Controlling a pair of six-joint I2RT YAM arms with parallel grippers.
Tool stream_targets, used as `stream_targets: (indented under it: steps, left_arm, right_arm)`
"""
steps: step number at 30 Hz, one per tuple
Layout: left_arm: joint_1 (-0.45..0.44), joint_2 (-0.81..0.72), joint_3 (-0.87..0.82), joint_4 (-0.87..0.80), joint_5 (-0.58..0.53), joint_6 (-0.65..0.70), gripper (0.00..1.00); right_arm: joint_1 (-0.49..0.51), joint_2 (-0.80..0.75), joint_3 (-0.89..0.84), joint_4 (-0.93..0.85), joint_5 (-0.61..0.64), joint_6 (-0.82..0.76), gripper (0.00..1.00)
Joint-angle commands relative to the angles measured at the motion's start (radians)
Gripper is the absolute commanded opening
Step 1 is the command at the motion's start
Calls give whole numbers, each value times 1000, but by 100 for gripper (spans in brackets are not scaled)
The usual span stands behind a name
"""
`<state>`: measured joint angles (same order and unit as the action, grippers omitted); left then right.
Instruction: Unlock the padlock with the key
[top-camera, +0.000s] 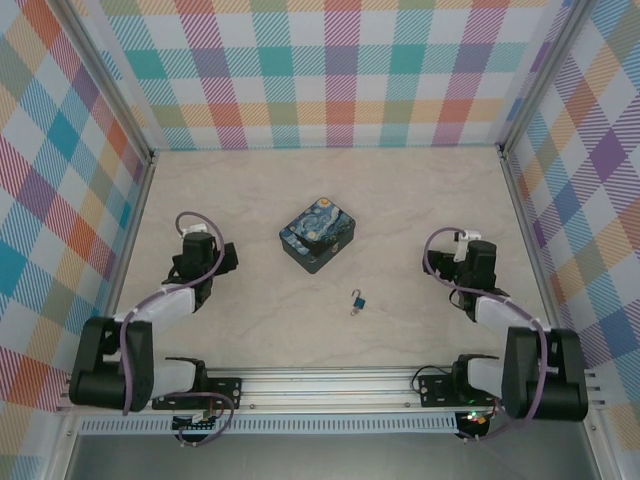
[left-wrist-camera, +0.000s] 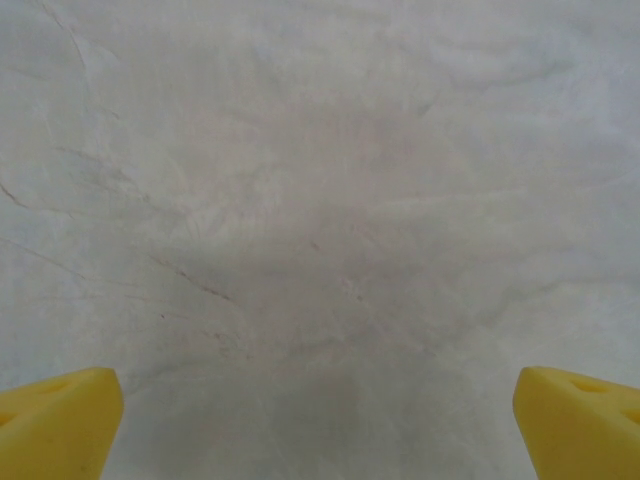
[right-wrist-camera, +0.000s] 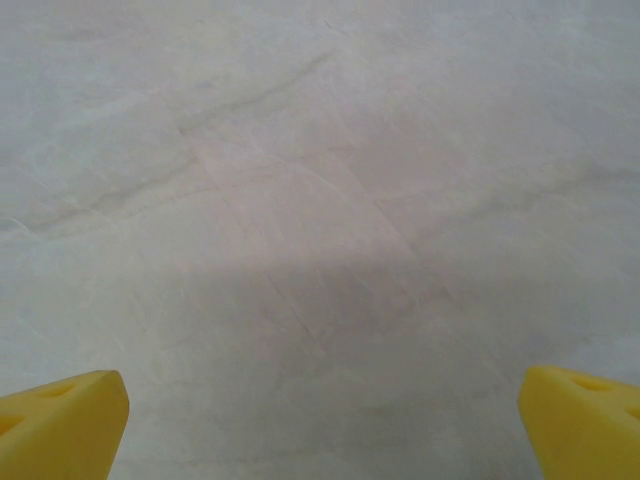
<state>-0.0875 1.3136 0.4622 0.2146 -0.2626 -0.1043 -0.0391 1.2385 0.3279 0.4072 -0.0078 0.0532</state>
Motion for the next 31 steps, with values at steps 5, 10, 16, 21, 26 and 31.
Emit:
stream_targets:
  steps: [5,10,16,21,26,31]
  left_arm:
    - [27,89,-2,347,121,112,100]
    - [60,161,47,360,234,112,100]
    - [68,222,-18,536,276,112,100]
    - [67,254,-56,625,285,120,100]
    - [65,256,-56,625,280,120,100]
    - [63,256,-54,623,276,121,100]
  right_arm:
    - [-2,223,-1,517,-128,-27,100]
    - [-2,298,57,472,-117,-20,100]
    - [4,296,74,439,-100,-28,100]
    - [10,296,77,435,-93,-32,100]
    - [12,297,80,429,-103,-38,100]
    - [12,297,80,429,-103,-37,100]
